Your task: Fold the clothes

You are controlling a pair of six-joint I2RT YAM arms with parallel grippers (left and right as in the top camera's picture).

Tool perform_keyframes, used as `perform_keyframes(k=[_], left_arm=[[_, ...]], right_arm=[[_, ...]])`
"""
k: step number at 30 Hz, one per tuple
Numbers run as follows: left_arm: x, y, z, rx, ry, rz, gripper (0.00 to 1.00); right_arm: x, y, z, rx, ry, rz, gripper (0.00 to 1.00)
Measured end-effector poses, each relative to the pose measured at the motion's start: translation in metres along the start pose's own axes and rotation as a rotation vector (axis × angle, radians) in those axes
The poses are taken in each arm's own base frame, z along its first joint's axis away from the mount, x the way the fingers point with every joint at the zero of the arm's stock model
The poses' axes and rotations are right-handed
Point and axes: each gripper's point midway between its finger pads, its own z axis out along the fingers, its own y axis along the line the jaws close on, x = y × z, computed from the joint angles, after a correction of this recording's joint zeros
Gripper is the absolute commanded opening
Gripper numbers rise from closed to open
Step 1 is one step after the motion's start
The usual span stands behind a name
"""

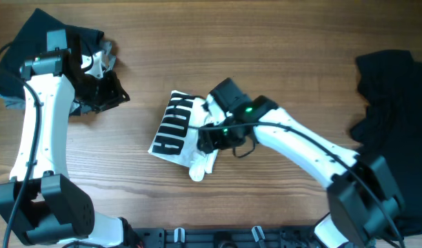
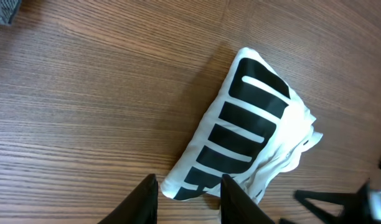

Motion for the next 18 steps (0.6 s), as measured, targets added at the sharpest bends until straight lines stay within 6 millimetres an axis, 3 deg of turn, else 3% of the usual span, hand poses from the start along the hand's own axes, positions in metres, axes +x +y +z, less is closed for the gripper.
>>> perform_keyframes(k=[2,4,6,9,11,16,18], left_arm=[[0.0,0.0,0.0,-0.001,0.0,0.0,0.33],[0.0,0.0,0.0,-0.001,0.0,0.0,0.34],[0.0,0.0,0.0,-0.001,-0.001,0.0,0.35],[-0.001,0.0,0.0,-0.003,-0.006,0.001,0.35],[-0.002,0.0,0.0,-0.002,-0.008,0.002,0.36],[-0.002,0.0,0.0,-0.003,-0.008,0.002,0.36],[-0.002,0.001,0.0,-0.005,-0.009,0.002,0.37]], right_arm=[[0.01,0.004,0.017,0.003,0.054,-0.003,0.38],[0.018,0.006,0.028,0.001,0.093,-0.011,0.28],[0.026,0.01,0.037,-0.003,0.123,-0.012,0.04],[0.028,0.013,0.038,-0.005,0.131,-0.016,0.04],[0.031,0.003,0.035,0.036,0.139,0.02,0.04],[0.038,-0.059,0.001,0.281,0.136,0.186,0.05],[0.032,-0.081,-0.019,0.345,0.088,0.245,0.43]])
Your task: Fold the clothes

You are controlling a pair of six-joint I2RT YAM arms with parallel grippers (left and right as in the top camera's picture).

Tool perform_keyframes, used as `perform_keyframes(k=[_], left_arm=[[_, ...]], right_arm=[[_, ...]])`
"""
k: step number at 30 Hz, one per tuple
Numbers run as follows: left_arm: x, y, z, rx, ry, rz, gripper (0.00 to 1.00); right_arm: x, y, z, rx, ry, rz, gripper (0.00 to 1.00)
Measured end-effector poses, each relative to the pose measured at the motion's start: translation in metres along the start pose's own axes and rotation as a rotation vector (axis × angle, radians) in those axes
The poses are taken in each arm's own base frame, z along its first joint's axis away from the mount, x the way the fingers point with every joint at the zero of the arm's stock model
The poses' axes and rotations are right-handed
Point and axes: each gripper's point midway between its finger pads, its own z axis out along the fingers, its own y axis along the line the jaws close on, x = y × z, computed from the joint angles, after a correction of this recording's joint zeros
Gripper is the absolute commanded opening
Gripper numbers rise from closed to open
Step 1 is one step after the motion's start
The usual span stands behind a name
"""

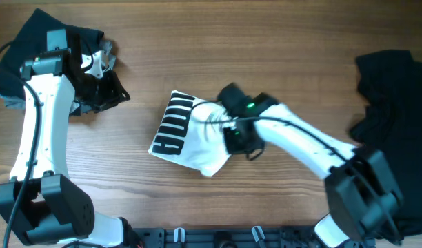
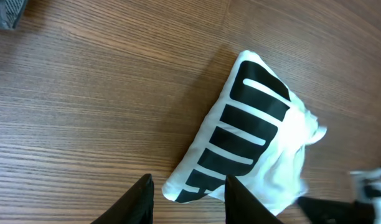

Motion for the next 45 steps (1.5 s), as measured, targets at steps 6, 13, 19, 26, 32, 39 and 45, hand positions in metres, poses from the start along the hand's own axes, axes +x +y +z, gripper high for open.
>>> perform_keyframes(k=[6,13,19,26,32,39,45], left_arm=[[0.001,0.0,0.0,-0.001,0.002,0.0,0.43],[0.015,0.003,0.001,-0.01,0.058,0.012,0.34],[0.037,0.004,0.025,0.041,0.139,0.026,0.41],[0.048,-0.002,0.087,0.217,0.094,0.092,0.78],[0.067,-0.017,0.116,0.326,0.08,0.191,0.88],[0.083,-0.046,0.143,0.379,0.089,0.323,0.81],[0.09,-0.064,0.161,0.455,0.128,0.357,0.59]], right_arm=[[-0.017,-0.026,-0.01,0.01,-0.045,0.041,0.57],[-0.039,0.012,-0.017,-0.201,-0.119,-0.104,0.48],[-0.03,0.059,-0.024,-0.398,-0.099,-0.209,0.22],[-0.006,0.073,0.026,-0.402,0.083,-0.054,0.16],[0.001,0.068,0.056,-0.383,0.189,0.114,0.15],[-0.001,0.07,0.055,-0.393,0.189,0.148,0.16],[-0.001,0.071,0.055,-0.393,0.189,0.152,0.17]])
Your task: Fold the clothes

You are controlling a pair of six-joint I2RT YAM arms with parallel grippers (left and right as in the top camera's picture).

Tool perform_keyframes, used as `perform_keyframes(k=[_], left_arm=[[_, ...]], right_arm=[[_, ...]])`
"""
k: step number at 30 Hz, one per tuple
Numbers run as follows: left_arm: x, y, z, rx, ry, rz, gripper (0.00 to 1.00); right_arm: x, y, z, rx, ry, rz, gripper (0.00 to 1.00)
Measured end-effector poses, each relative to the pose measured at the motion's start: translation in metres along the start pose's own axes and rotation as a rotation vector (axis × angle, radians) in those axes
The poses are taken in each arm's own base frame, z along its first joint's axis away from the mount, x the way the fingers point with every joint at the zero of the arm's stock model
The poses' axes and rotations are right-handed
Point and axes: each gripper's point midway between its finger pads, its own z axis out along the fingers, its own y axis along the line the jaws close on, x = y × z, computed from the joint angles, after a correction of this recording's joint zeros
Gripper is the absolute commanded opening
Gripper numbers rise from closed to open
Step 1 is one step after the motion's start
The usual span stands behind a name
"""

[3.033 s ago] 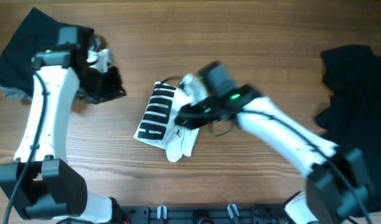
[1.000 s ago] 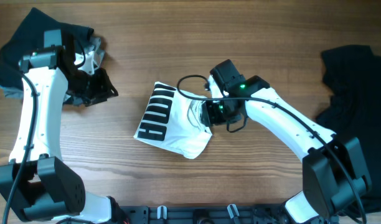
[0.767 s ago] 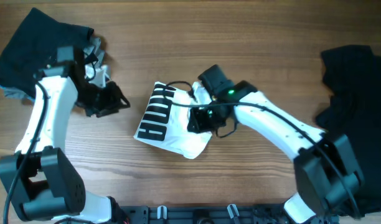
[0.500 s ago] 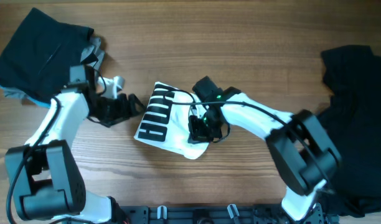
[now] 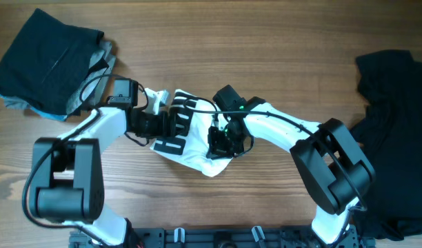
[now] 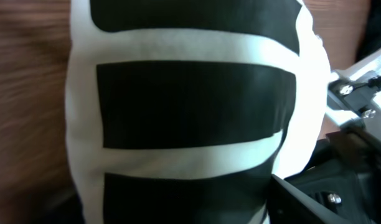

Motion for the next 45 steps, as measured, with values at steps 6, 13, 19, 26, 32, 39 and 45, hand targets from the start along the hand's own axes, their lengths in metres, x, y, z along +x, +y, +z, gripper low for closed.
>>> perform_keyframes(k=[6,13,19,26,32,39,45], left_arm=[[0.005,-0.011,0.02,0.126,0.035,0.006,0.04],[0.014,-0.017,0.019,0.169,0.074,-0.035,0.04],[-0.024,-0.016,-0.026,0.148,0.029,-0.128,0.04],[-0.167,-0.022,-0.17,0.055,-0.431,0.111,0.04],[-0.204,0.03,-0.276,-0.171,-0.714,0.111,0.05],[-0.171,0.158,-0.328,-0.435,-0.787,-0.2,1.0],[-0.131,0.225,-0.383,-0.489,-0.924,-0.463,1.0]], right_arm=[[0.0,0.0,0.0,-0.002,0.003,0.004,0.17],[0.017,-0.016,-0.012,0.068,0.043,0.07,0.17],[0.015,-0.017,-0.087,0.065,-0.129,0.063,0.21],[0.01,-0.005,-0.166,-0.038,-0.372,0.032,0.22],[0.02,-0.003,-0.178,-0.051,-0.395,0.04,0.21],[0.024,-0.006,-0.176,-0.04,-0.376,0.064,0.21],[0.029,-0.01,-0.174,-0.026,-0.354,0.08,0.21]])
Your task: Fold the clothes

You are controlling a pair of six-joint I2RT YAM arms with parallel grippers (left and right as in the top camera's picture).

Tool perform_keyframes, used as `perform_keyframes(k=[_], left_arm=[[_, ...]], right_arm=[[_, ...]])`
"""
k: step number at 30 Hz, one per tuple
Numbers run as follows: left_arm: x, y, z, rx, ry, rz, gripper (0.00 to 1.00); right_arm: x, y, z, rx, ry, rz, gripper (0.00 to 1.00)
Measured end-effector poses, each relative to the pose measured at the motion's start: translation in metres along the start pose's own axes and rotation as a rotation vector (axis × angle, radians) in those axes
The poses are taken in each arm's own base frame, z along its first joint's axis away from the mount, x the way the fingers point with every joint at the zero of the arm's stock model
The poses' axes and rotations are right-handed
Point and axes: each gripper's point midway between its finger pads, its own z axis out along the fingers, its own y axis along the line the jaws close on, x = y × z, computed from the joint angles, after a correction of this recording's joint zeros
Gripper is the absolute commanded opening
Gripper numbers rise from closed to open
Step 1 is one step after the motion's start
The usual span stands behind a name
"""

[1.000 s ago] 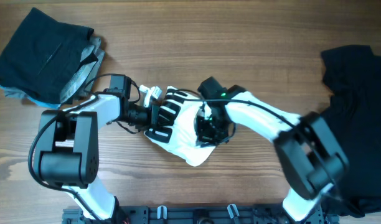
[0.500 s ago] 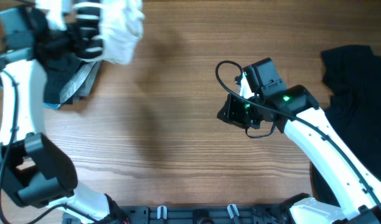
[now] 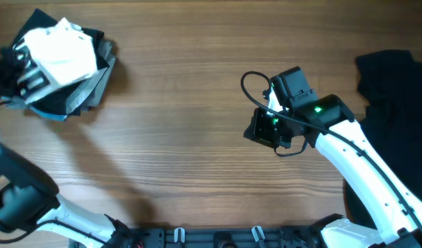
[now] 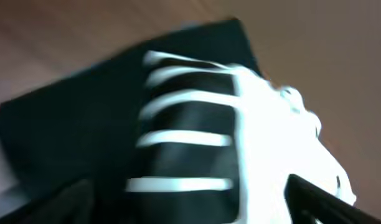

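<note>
The folded white garment with black stripes (image 3: 59, 52) is at the far left, over the folded dark pile (image 3: 78, 100). My left gripper (image 3: 25, 77) is at its left edge, blurred by motion. In the left wrist view the garment (image 4: 271, 124) fills the space between my two fingers (image 4: 312, 198), with the dark pile (image 4: 66, 124) behind it; the left gripper (image 4: 190, 211) is shut on it. My right gripper (image 3: 256, 131) hangs over bare table right of centre and holds nothing; its jaws are too dark to read.
A heap of unfolded black clothes (image 3: 397, 89) lies along the right edge. The wooden table (image 3: 183, 83) shows bare between the two piles. A rack runs along the front edge.
The striped garment went from the table's centre to the far-left dark pile, with my left gripper on it. My right gripper left the garment and now sits further right.
My right gripper was working the striped garment at the centre, tucking its loose white end under, while the left arm waited by the dark pile. Then both grippers were at the folded garment. Now the left holds it over the dark pile.
</note>
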Motion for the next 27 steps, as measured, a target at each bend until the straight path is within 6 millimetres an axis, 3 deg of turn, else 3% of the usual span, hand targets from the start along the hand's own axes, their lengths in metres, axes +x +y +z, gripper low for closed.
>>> perform_keyframes(k=[1,2,4,6,8,9,10,11,13,14,15,18,20,21,24,27], left_arm=[[0.0,0.007,-0.004,-0.006,0.001,-0.048,1.0],[0.001,0.031,-0.016,-0.032,0.009,-0.121,1.0],[0.014,0.048,-0.031,-0.068,0.055,-0.235,1.0],[0.009,0.055,-0.052,-0.083,0.031,-0.297,1.0],[-0.01,0.046,-0.079,-0.044,-0.042,-0.295,1.0],[-0.031,0.021,-0.109,0.035,-0.121,-0.24,1.0],[-0.038,0.004,-0.124,0.077,-0.151,-0.204,1.0],[-0.04,-0.026,-0.143,0.155,-0.168,-0.137,1.0],[-0.028,-0.106,-0.183,0.305,-0.175,0.039,1.0],[-0.018,-0.137,-0.196,0.353,-0.168,0.108,1.0],[0.006,-0.182,-0.215,0.415,-0.143,0.212,1.0],[0.071,-0.253,-0.255,0.479,-0.091,0.405,1.0],[0.106,-0.275,-0.281,0.482,-0.082,0.501,1.0],[0.119,-0.278,-0.289,0.471,-0.079,0.535,1.0],[0.155,-0.283,-0.319,0.447,-0.081,0.631,1.0],[0.18,-0.274,-0.334,0.42,-0.046,0.672,1.0]], right_arm=[[0.0,0.0,0.0,0.0,0.0,0.0,0.21],[0.0,0.0,0.0,0.001,0.001,0.001,0.21],[0.0,0.0,0.0,-0.001,-0.002,-0.004,0.21],[-0.002,0.001,-0.001,-0.002,-0.013,-0.023,0.22],[-0.007,0.001,-0.003,0.002,-0.039,-0.067,0.22],[-0.01,0.002,-0.008,0.006,-0.069,-0.086,0.23],[-0.014,0.005,-0.014,0.003,-0.103,-0.115,0.24],[-0.021,0.012,-0.024,-0.008,-0.155,-0.156,0.25],[-0.034,0.03,-0.058,-0.038,-0.289,-0.247,0.34],[-0.037,0.036,-0.073,-0.047,-0.343,-0.279,0.4],[-0.042,0.047,-0.102,-0.057,-0.445,-0.339,0.45],[-0.039,0.062,-0.17,-0.07,-0.672,-0.459,0.66],[-0.03,0.06,-0.202,-0.057,-0.782,-0.507,0.82],[-0.025,0.058,-0.214,-0.053,-0.82,-0.515,1.0],[-0.011,0.049,-0.238,-0.03,-0.902,-0.543,1.0],[-0.007,0.045,-0.247,-0.017,-0.935,-0.553,1.0]])
